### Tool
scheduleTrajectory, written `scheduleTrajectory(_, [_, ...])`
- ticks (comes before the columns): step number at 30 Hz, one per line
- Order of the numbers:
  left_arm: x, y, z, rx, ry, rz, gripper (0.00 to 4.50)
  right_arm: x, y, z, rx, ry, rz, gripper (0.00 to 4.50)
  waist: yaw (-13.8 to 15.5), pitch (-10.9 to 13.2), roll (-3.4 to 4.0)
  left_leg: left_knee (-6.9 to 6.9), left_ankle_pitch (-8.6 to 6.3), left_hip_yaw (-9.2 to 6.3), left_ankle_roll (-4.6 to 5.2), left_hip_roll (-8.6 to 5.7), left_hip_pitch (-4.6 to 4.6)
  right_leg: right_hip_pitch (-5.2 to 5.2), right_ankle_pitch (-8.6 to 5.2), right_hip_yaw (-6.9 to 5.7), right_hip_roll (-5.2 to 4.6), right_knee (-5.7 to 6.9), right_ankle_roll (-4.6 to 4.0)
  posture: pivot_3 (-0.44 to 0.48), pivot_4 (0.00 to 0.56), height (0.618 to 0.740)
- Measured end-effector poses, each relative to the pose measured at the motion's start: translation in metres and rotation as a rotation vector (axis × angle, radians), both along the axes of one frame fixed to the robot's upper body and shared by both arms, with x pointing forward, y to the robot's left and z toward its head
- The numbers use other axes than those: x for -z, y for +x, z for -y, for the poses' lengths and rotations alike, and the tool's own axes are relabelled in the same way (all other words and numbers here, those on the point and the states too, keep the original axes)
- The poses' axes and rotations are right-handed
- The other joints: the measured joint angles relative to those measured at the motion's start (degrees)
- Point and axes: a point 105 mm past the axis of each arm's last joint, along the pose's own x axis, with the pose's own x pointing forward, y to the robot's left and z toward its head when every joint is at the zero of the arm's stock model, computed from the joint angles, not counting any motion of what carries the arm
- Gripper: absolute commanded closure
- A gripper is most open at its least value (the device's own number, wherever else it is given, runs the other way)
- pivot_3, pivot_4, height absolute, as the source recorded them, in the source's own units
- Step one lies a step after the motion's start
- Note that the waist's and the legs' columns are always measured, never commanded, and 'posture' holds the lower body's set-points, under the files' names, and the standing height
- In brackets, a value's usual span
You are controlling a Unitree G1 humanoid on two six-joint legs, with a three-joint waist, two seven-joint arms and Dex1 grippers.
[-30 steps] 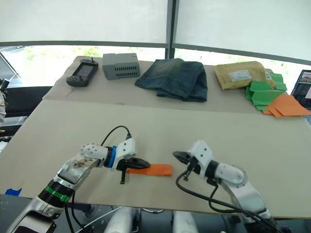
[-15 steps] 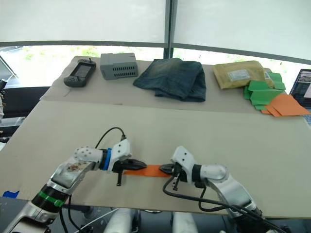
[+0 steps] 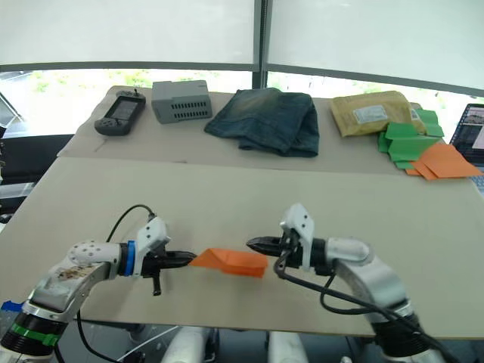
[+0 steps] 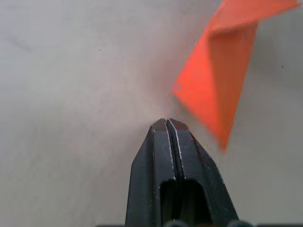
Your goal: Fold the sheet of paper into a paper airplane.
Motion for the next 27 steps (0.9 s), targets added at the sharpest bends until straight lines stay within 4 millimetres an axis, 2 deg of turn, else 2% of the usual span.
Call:
scheduleTrajectory(3, [-0.012,-0.001,-0.012,-0.041,-0.007,0.009,4.5,0.0,-0.013,0.0,-0.106,-0.092,-0.032,4.46,0.2,0.0,-0.01,-0.02,-0.02,-0.01,-0.03,-0.02,-0.33,-0.27,-0.09,-0.05,0.02,0.02,-0.05,0.0,0.15,0.716])
scheduleTrajectory(9, [-0.013,-0.006,-0.016,-0.071,-0.02,0.011,4.5,0.001,-0.025,-0.018,-0.205,-0.148,-0.084,4.46,0.4,0.1,-0.11,-0.02,-0.1,0.01,-0.14,-0.05,-0.42,-0.31,-0.15,-0.03,-0.01,0.0,-0.03,0.0,0.15,0.716])
scheduleTrajectory(12, [-0.012,-0.008,-0.016,-0.082,-0.018,0.009,4.5,0.01,-0.02,-0.024,-0.186,-0.182,-0.078,4.46,0.5,0.1,-0.14,-0.02,-0.1,0.04,-0.14,-0.06,-0.42,-0.32,-0.17,-0.03,-0.02,0.0,0.01,0.0,0.15,0.716])
scheduleTrajectory(15, [-0.01,-0.009,-0.016,-0.091,-0.015,0.008,4.5,0.018,-0.005,-0.026,-0.121,-0.219,-0.067,4.46,0.7,0.1,-0.15,0.0,-0.09,0.13,-0.14,-0.06,-0.4,-0.33,-0.13,-0.02,-0.03,0.0,-0.04,0.0,0.15,0.716])
scheduleTrajectory(19, [-0.01,-0.008,-0.016,-0.101,-0.014,0.011,4.5,0.017,0.022,-0.021,-0.015,-0.247,-0.028,4.46,0.7,0.1,-0.15,0.0,-0.09,0.24,-0.14,-0.07,-0.39,-0.32,-0.11,-0.05,0.0,0.02,-0.08,0.0,0.15,0.716])
scheduleTrajectory(24, [-0.012,-0.005,-0.014,-0.095,-0.02,0.028,4.5,0.004,0.034,-0.016,0.025,-0.215,0.001,4.46,1.0,0.1,-0.15,0.0,-0.1,0.33,-0.14,-0.08,-0.45,-0.33,0.09,-0.09,0.04,0.05,-0.04,0.0,0.15,0.716])
scheduleTrajectory(27, [-0.011,-0.004,-0.013,-0.096,-0.021,0.026,4.5,-0.011,0.035,-0.015,0.019,-0.178,0.0,3.58,1.0,0.1,-0.15,0.0,-0.1,0.33,-0.14,-0.09,-0.45,-0.32,0.18,-0.08,0.03,0.05,0.05,0.0,0.15,0.716])
